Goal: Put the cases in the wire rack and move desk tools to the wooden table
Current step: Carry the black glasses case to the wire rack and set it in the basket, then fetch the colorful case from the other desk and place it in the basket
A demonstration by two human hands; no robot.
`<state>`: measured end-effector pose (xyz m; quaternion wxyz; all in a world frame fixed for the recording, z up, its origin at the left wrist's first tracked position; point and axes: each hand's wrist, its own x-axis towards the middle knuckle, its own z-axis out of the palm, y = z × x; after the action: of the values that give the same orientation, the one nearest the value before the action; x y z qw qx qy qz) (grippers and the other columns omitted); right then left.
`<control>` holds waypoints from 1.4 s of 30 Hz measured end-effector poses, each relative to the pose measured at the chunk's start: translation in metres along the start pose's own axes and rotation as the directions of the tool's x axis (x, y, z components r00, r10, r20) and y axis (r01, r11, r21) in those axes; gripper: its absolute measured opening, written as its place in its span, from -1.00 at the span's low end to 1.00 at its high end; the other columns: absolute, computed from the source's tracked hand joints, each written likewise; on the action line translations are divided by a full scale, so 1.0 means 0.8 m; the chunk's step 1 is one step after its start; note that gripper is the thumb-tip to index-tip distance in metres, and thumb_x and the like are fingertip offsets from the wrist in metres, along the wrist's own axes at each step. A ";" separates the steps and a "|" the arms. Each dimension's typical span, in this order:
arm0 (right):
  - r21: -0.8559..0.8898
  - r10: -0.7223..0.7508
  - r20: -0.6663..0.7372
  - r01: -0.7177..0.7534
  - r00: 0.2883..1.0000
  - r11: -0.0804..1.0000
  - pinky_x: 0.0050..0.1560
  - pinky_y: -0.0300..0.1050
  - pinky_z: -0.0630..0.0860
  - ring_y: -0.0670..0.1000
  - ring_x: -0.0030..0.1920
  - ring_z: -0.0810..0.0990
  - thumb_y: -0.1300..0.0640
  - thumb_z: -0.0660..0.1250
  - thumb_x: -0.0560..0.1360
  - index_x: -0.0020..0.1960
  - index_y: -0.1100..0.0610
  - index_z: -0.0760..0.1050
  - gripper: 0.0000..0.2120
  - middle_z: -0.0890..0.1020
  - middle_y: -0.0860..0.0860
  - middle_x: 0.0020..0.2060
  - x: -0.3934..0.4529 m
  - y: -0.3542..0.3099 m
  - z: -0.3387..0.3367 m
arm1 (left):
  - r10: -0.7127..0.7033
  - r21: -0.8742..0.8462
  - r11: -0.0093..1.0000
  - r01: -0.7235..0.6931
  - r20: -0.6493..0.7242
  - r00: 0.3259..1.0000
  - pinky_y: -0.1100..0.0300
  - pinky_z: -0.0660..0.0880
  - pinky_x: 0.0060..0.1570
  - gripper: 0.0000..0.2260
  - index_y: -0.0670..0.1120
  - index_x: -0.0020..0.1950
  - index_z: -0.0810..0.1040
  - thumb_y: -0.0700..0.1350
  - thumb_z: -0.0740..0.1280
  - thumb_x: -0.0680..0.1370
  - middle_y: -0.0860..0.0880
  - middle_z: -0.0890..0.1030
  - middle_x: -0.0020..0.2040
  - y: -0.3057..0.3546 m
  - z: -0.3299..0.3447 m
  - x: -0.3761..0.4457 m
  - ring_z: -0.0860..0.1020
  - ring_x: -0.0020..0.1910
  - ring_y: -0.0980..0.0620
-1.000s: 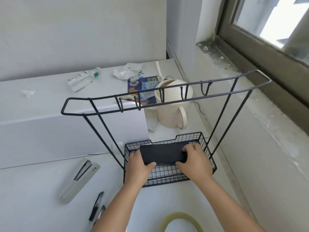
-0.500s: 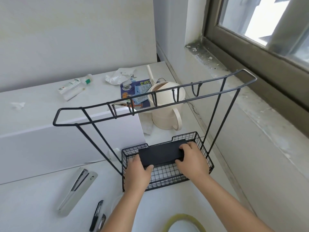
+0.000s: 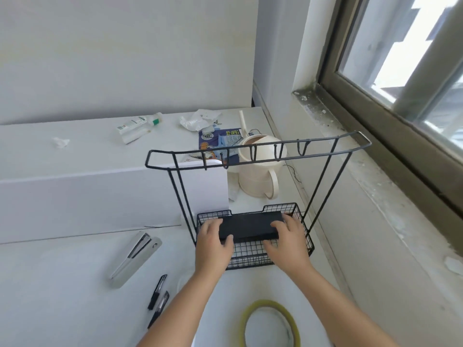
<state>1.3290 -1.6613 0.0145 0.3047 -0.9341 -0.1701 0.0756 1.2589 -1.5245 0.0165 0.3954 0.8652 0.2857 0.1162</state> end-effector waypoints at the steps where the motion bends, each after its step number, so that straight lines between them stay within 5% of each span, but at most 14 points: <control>1: 0.042 -0.033 -0.013 0.033 0.999 0.999 0.41 0.09 0.13 0.25 0.40 0.17 0.27 0.37 0.39 0.15 0.31 0.45 -0.65 0.35 0.28 0.33 -0.019 -0.005 -0.003 | 0.027 -0.048 0.998 -0.028 -0.013 1.000 0.15 0.31 0.26 -0.66 -0.24 0.23 0.43 -0.25 0.30 0.46 -0.19 0.45 0.26 -0.001 -0.009 -0.015 0.41 0.26 -0.10; 6: 0.344 -0.183 0.037 0.159 0.983 0.925 0.15 -0.08 0.39 0.06 0.13 0.46 0.32 0.35 0.41 0.03 0.12 0.51 -0.77 0.53 -0.01 0.04 -0.135 -0.035 -0.007 | 0.012 -0.311 0.950 -0.026 -0.048 0.999 0.55 0.40 -0.02 -0.75 0.04 0.01 0.50 -0.17 0.36 0.36 0.14 0.49 0.02 -0.038 -0.066 -0.151 0.47 -0.02 0.38; 9: 0.467 -0.332 0.130 0.238 0.934 0.851 0.02 -0.40 0.47 -0.18 -0.02 0.53 0.11 0.36 0.35 -0.15 -0.23 0.45 -0.76 0.57 -0.35 -0.12 -0.222 -0.055 0.010 | -0.226 -0.453 0.877 0.164 -0.087 0.970 0.57 0.42 -0.09 -0.80 0.25 -0.15 0.53 -0.02 0.33 0.29 0.22 0.59 -0.11 -0.084 -0.098 -0.277 0.49 -0.07 0.45; 11: 0.518 -0.396 0.274 0.212 0.877 0.829 0.00 -0.55 0.40 -0.29 0.02 0.51 -0.07 0.27 0.27 -0.12 -0.33 0.46 -0.79 0.54 -0.46 -0.04 -0.288 -0.064 0.031 | -0.370 -0.531 0.807 0.259 -0.113 0.922 0.57 0.43 -0.13 -0.76 0.40 -0.17 0.53 0.04 0.33 0.28 0.40 0.59 -0.11 -0.113 -0.119 -0.369 0.53 -0.10 0.43; 14: 0.536 -0.432 0.521 0.112 0.736 0.837 0.01 -0.55 0.42 -0.28 0.04 0.53 -0.10 0.28 0.20 -0.14 -0.39 0.48 -0.73 0.55 -0.43 -0.02 -0.385 -0.065 0.067 | -0.588 -0.592 0.700 0.399 -0.160 0.793 0.58 0.44 -0.16 -0.46 0.43 -0.20 0.53 -0.31 0.30 0.45 0.43 0.59 -0.14 -0.155 -0.140 -0.509 0.54 -0.08 0.43; 17: 0.517 -0.478 0.649 0.117 0.592 0.848 -0.01 -0.59 0.40 -0.30 0.05 0.52 0.10 0.41 0.24 -0.12 -0.33 0.51 -0.65 0.53 -0.44 -0.01 -0.481 -0.070 0.093 | -0.778 -0.669 0.552 0.498 -0.199 0.595 0.62 0.43 -0.20 -0.57 0.21 -0.19 0.61 -0.38 0.31 0.42 0.16 0.70 -0.14 -0.181 -0.147 -0.632 0.57 -0.10 0.38; 20: 0.478 -0.455 0.729 0.095 0.511 0.873 -0.08 -0.62 0.40 -0.22 0.04 0.55 0.32 0.43 0.32 -0.09 -0.26 0.53 -0.54 0.53 -0.40 -0.01 -0.554 -0.091 0.125 | -0.845 -0.718 0.501 0.483 -0.286 0.452 0.63 0.42 -0.25 -0.64 0.08 -0.15 0.56 -0.42 0.32 0.40 0.16 0.70 -0.19 -0.215 -0.168 -0.715 0.56 -0.19 0.44; 23: 0.432 -0.463 0.800 0.168 0.382 0.886 -0.06 -0.56 0.43 -0.19 0.01 0.60 0.01 0.48 0.23 -0.08 -0.38 0.49 -0.62 0.58 -0.38 -0.02 -0.612 -0.152 0.176 | -0.865 -0.762 0.478 0.436 -0.323 0.385 0.63 0.41 -0.24 -0.73 -0.03 -0.06 0.54 -0.40 0.30 0.43 -0.02 0.62 -0.03 -0.269 -0.217 -0.767 0.52 -0.20 0.52; 25: 0.449 -0.502 0.786 0.226 0.362 0.865 0.00 -0.62 0.37 -0.40 0.03 0.50 -0.25 0.41 0.16 -0.08 -0.39 0.46 -0.66 0.62 -0.27 -0.03 -0.657 -0.204 0.218 | -0.849 -0.765 0.500 0.406 -0.340 0.406 0.63 0.41 -0.20 -0.76 -0.12 0.06 0.51 -0.37 0.28 0.46 -0.06 0.56 0.03 -0.318 -0.264 -0.799 0.49 -0.15 0.54; 28: 0.500 -0.538 0.781 0.197 0.318 0.843 -0.03 -0.66 0.33 -0.39 0.05 0.46 0.11 0.37 0.41 -0.05 -0.25 0.35 -0.70 0.55 -0.12 0.00 -0.725 -0.287 0.270 | -0.796 -0.729 0.578 0.367 -0.406 0.449 0.62 0.41 -0.14 -0.74 -0.10 0.13 0.45 -0.32 0.25 0.49 0.01 0.52 0.07 -0.376 -0.343 -0.832 0.50 -0.04 0.44; 32: 0.492 -0.530 0.790 0.199 0.308 0.848 -0.03 -0.65 0.35 -0.41 0.04 0.46 0.00 0.33 0.38 -0.05 -0.22 0.36 -0.78 0.55 -0.06 0.01 -0.788 -0.356 0.315 | -0.759 -0.698 0.635 0.329 -0.486 0.434 0.62 0.40 -0.13 -0.71 0.00 0.05 0.42 -0.37 0.26 0.47 0.05 0.51 0.03 -0.436 -0.426 -0.871 0.49 -0.04 0.47; 34: 0.466 -0.509 0.807 0.207 0.300 0.860 -0.04 -0.65 0.35 -0.47 0.02 0.44 0.21 0.33 0.44 -0.06 -0.22 0.36 -0.67 0.55 -0.03 0.01 -0.800 -0.372 0.334 | -0.786 -0.718 0.604 0.345 -0.466 0.407 0.62 0.41 -0.16 -0.72 -0.06 0.05 0.44 -0.39 0.26 0.46 0.00 0.53 0.02 -0.465 -0.445 -0.886 0.48 -0.09 0.54; 38: 0.400 -0.444 0.828 0.194 0.342 0.896 -0.01 -0.48 0.44 -0.11 0.06 0.54 0.32 0.30 0.45 -0.09 -0.17 0.38 -0.64 0.56 -0.04 0.00 -0.792 -0.413 0.372 | -0.847 -0.765 0.521 0.377 -0.408 0.341 0.63 0.41 -0.22 -0.75 -0.10 0.03 0.48 -0.39 0.28 0.45 -0.07 0.57 0.01 -0.518 -0.471 -0.892 0.56 -0.06 0.29; 42: 0.420 -0.456 0.791 0.180 0.409 0.890 0.00 -0.38 0.44 0.03 0.11 0.53 0.31 0.30 0.46 0.03 0.00 0.44 -0.75 0.57 0.05 0.04 -0.765 -0.483 0.431 | -0.852 -0.768 0.507 0.393 -0.375 0.365 0.47 0.46 -0.18 -0.77 -0.09 0.08 0.44 -0.34 0.26 0.48 -0.06 0.53 0.06 -0.582 -0.528 -0.855 0.48 -0.02 0.27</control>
<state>0.5702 -1.4044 -0.0095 0.3069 -0.6614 -0.4649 0.5023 0.3373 -1.4203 -0.0373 0.4917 0.3930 0.6911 0.3551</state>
